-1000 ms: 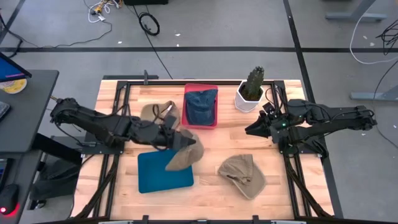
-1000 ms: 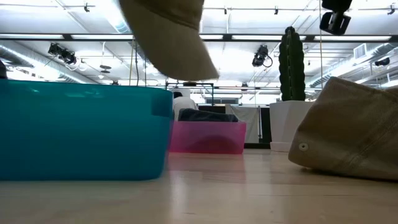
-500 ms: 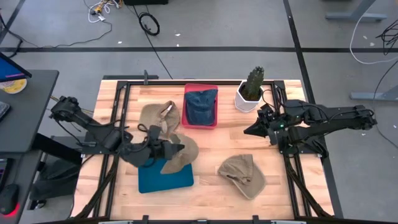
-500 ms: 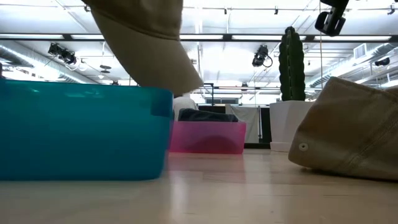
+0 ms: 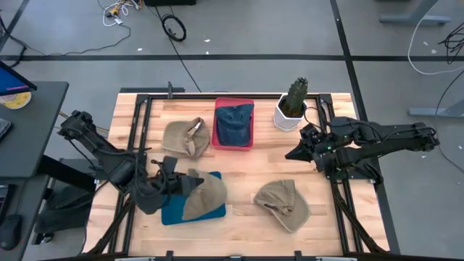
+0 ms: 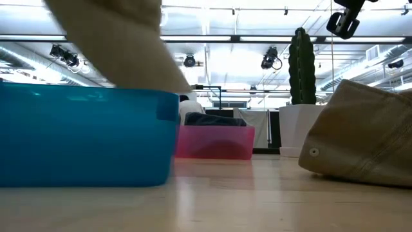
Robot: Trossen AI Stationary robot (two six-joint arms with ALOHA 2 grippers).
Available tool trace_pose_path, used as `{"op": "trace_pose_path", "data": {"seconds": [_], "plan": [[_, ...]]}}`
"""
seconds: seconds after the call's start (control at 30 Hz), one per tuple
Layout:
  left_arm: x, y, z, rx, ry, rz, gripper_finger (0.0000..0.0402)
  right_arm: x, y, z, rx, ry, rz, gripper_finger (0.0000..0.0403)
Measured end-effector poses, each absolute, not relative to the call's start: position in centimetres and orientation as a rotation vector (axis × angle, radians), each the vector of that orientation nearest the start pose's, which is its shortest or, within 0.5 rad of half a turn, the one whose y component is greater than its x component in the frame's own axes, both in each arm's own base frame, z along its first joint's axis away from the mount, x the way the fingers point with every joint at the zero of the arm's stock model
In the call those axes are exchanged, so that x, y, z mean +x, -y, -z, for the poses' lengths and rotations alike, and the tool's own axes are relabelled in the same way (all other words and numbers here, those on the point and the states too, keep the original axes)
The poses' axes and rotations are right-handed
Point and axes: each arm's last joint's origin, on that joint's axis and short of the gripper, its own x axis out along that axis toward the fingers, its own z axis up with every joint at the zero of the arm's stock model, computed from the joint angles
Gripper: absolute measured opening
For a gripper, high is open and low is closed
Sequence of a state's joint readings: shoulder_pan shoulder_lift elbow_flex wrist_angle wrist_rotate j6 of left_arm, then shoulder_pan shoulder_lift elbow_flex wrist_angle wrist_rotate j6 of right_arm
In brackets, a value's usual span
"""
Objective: Pick & Place hat
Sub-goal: Put the middle right brown cap into the blue bin
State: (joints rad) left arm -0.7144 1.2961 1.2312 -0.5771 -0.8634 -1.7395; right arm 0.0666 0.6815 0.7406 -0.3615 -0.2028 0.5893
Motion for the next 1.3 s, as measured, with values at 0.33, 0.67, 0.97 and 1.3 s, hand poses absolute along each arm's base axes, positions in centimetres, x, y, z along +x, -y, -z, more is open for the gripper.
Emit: {"op": "trace_pose_path", "data": {"seconds": [0.33,0.67,0.97,1.3], "plan": [[19.7,16.3,-33.2,-1.300,-0.329,-0.572,0.0005,14.7,-1.6,-31.6,0.605,-0.371,-0.167,0.0004],[21.5,16.8,-31.5,-1.328,-0.320,-0.649,0.0005,14.8,-1.4,-31.6,0.619,-0.351,-0.116,0.0004],[23.9,16.9,-28.9,-1.279,-0.334,-0.750,0.0005,14.8,-1.4,-31.6,0.635,-0.352,-0.111,0.0004],[24.6,17.7,-26.1,-1.255,-0.499,-0.843,0.0005,14.8,-1.4,-31.6,0.651,-0.353,-0.108,0.0004]]}}
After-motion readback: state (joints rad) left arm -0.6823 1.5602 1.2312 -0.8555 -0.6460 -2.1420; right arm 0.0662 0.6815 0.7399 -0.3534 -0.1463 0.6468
